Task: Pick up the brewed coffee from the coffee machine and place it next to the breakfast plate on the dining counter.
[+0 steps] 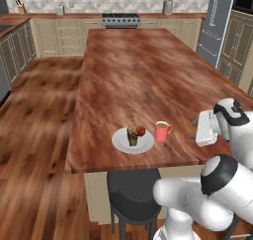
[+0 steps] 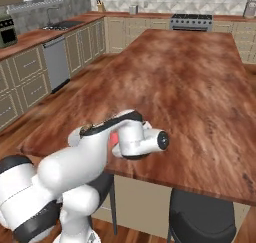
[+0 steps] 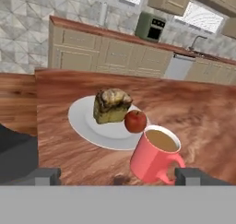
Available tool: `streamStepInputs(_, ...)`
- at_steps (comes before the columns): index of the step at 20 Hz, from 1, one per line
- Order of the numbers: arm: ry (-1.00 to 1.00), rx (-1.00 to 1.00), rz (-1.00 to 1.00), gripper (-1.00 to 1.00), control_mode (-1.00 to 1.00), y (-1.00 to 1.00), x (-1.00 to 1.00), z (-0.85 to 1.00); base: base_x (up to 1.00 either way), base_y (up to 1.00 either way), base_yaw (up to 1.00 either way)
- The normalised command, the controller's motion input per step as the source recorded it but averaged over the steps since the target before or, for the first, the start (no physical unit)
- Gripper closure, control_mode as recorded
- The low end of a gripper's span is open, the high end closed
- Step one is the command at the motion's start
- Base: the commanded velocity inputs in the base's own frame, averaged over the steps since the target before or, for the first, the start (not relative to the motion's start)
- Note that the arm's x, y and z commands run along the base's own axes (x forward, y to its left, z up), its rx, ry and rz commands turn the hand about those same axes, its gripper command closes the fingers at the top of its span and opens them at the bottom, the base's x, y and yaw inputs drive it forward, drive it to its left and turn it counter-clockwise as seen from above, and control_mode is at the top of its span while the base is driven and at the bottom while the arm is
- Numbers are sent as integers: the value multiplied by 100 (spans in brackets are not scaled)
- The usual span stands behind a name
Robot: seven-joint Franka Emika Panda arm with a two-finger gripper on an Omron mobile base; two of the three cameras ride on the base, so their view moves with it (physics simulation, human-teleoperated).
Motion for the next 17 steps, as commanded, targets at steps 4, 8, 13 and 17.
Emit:
streamStepInputs(4,-4,-14,2,-100,-100,7,-85,82,0,0,0)
streamStepInputs(8,-4,-3,0,-100,-100,-11,-27,18,0,0,0)
streamStepInputs(13,0,0,1,-100,-100,-41,-34,0,0,0,0)
streamStepInputs(17,0,2,1,-100,-100,-73,-46,0,0,0,0)
